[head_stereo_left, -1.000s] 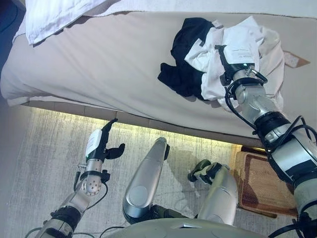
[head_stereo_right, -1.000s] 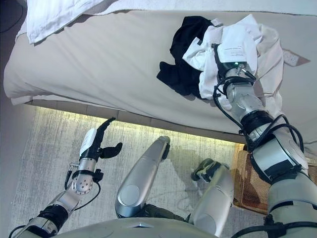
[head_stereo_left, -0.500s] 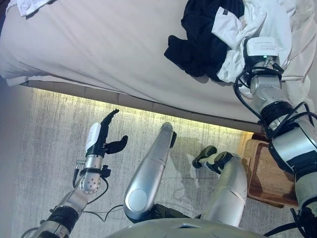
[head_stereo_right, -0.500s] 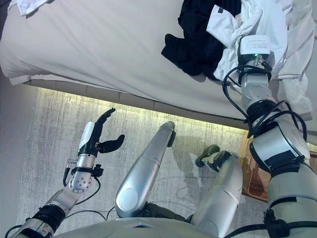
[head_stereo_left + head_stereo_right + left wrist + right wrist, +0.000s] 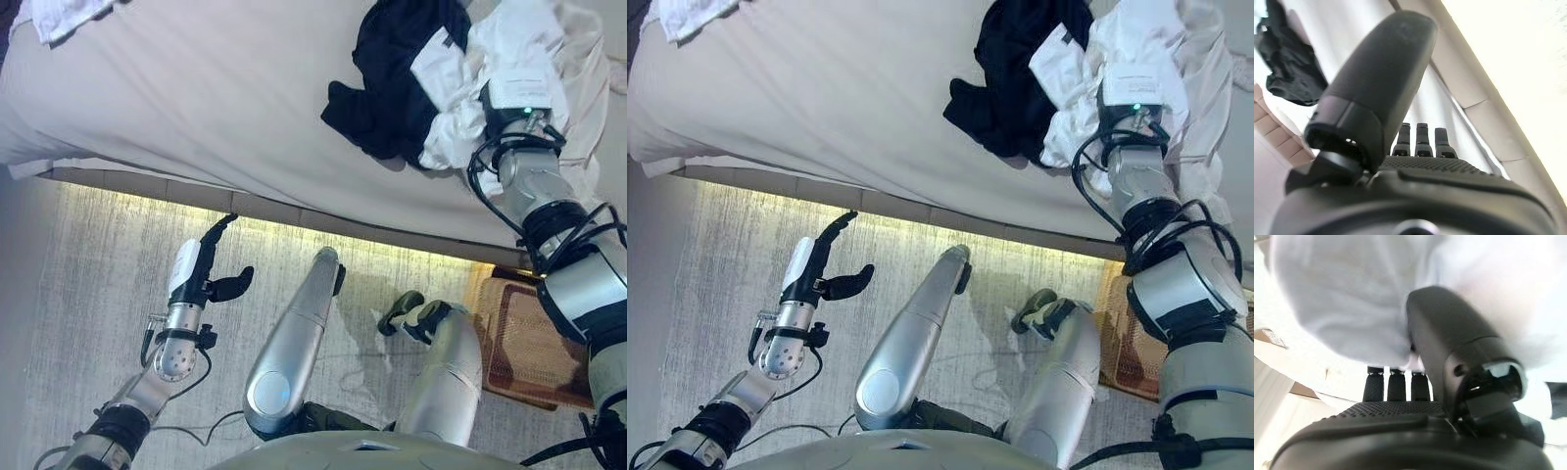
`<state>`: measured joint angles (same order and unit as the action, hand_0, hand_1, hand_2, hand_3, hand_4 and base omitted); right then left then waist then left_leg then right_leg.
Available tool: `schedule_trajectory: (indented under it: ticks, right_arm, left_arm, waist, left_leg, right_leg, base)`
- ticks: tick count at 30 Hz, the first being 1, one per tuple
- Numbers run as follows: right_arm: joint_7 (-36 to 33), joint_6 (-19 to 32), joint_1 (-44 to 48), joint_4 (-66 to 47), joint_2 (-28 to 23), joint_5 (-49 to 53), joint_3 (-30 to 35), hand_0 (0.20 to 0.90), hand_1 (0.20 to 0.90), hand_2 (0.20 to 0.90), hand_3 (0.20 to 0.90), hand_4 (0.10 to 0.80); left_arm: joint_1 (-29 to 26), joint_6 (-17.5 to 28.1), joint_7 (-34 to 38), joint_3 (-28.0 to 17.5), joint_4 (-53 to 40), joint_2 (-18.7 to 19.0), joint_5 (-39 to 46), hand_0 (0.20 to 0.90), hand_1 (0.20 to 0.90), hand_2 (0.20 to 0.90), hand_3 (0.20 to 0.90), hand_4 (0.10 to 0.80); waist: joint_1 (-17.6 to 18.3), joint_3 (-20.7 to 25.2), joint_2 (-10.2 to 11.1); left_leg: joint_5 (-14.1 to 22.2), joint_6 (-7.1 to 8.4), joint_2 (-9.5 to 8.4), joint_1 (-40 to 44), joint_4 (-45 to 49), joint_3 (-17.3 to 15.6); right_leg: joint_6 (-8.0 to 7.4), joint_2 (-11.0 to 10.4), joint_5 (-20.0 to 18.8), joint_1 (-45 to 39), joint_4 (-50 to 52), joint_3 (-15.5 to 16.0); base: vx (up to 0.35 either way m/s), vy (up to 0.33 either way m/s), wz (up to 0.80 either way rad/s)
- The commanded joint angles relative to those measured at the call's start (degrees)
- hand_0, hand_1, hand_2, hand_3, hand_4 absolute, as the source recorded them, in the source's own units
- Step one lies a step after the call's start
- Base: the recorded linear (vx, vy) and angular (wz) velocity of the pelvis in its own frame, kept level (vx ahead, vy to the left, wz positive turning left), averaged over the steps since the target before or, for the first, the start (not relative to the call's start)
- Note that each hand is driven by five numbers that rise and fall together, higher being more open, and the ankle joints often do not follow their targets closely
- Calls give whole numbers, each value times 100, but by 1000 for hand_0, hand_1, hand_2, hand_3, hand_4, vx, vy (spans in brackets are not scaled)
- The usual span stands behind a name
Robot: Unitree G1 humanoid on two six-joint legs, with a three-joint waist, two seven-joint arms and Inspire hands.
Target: Pick up the clothes from the bed and place them into the basket
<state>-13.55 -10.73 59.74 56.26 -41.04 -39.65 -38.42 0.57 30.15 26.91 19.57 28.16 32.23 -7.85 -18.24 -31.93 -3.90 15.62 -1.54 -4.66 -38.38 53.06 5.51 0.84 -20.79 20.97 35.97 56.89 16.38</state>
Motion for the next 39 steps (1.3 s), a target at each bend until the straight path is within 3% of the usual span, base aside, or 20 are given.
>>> schedule_trajectory:
  ticks: [1,5,11,16,22,31,39]
  right_arm:
    - [-216,88,130,-547,-647,186,268,300,300,300,200,100]
    - [-194,227,3,-725,-697,362,466,300,300,300,200,100]
    - [-239,486,65,-697,-839,754,637,300,300,300,200,100]
    - [-237,574,1,-826,-947,1026,755,300,300,300,200,100]
    - [-301,686,17,-1128,-1284,1513,899,300,300,300,200,100]
    - [-988,1015,533,-1363,-1897,2063,947,300,300,300,200,100]
    - [-998,755,938,-1515,-2836,2132,814,300,300,300,200,100]
  left_arm:
    - [283,253,47,-204,-191,157,45,900,900,900,900,800]
    - [327,95,-70,-193,118,66,55,900,900,900,900,800]
    - [230,-151,113,-169,411,-28,-79,900,900,900,900,800]
    - [155,-449,85,-343,683,-110,-111,900,900,900,900,800]
    - [-33,-766,-47,-445,1081,-175,-245,900,900,900,900,800]
    - [-431,-780,107,-425,1764,-204,-296,900,900,900,900,800]
    - [-695,-546,151,-312,2275,-249,-369,900,900,900,900,800]
  waist:
    - [-67,498,121]
    - [9,748,200]
    - [129,1021,271]
    - [245,1371,416]
    - [542,1968,579]
    - [1020,2498,659]
    - [1422,2751,772]
  left_leg:
    - [42,-90,-147,789,-663,-264]
    - [-100,51,8,1337,-1202,-290]
    - [-434,136,155,1907,-1757,-330]
    - [-616,233,264,2526,-2532,-350]
    - [-876,354,413,3461,-3723,-497]
    - [-1175,391,544,4081,-4767,-761]
    - [-1250,389,585,4311,-5303,-1053]
  right_leg:
    - [247,651,-77,-992,-425,384]
    - [229,724,-199,-1695,-1106,445]
    - [308,859,-477,-2408,-1910,557]
    - [201,1005,-691,-3002,-2747,544]
    - [-42,1319,-1043,-3787,-4087,334]
    - [-342,1510,-1543,-4106,-5086,-13]
    - [-528,1597,-1853,-4085,-5612,-339]
  base:
    - [100,17,-19]
    - [75,10,-18]
    - [-11,6,-12]
    - [54,-14,-11]
    - [75,-32,-15]
    - [21,-38,-19]
    - [-18,-13,-28]
